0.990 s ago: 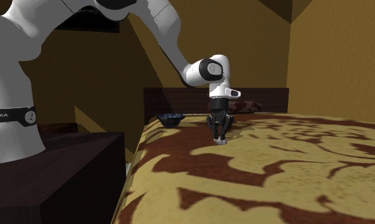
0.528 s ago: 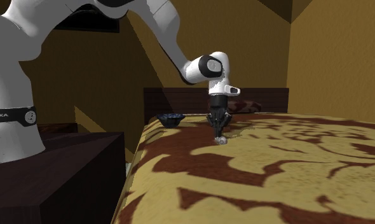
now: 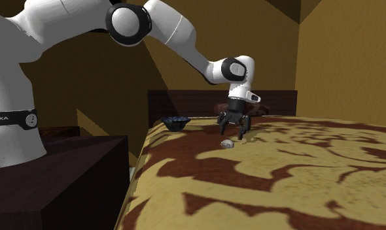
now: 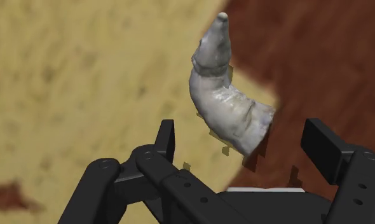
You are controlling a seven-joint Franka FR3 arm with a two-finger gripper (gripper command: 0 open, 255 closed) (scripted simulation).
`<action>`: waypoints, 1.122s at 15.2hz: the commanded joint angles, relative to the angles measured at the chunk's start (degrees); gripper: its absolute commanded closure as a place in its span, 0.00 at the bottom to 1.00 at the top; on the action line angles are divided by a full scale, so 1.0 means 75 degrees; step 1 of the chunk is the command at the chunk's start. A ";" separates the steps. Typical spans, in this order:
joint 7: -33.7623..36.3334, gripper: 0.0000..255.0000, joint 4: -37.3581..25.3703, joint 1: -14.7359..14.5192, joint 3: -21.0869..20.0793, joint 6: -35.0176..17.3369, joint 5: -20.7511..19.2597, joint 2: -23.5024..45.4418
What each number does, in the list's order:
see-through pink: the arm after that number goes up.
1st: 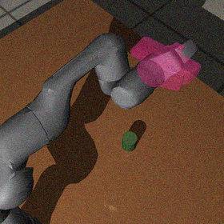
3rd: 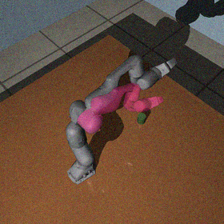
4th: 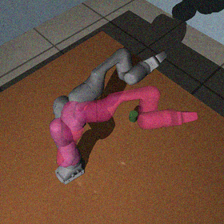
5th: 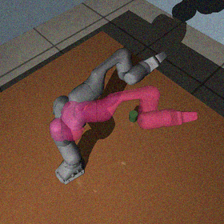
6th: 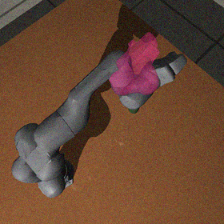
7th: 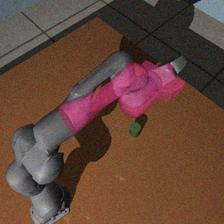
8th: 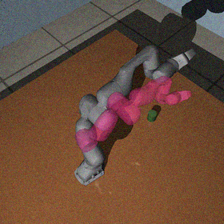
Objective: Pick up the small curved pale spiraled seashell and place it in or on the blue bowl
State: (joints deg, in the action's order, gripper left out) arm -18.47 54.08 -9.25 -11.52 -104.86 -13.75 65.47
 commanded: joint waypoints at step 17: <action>-0.0099 1.00 0.0029 0.0045 -0.0006 -0.0236 0.0007 0.0341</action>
State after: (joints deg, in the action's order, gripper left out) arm -19.22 54.25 -8.91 -11.57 -106.65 -13.70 67.98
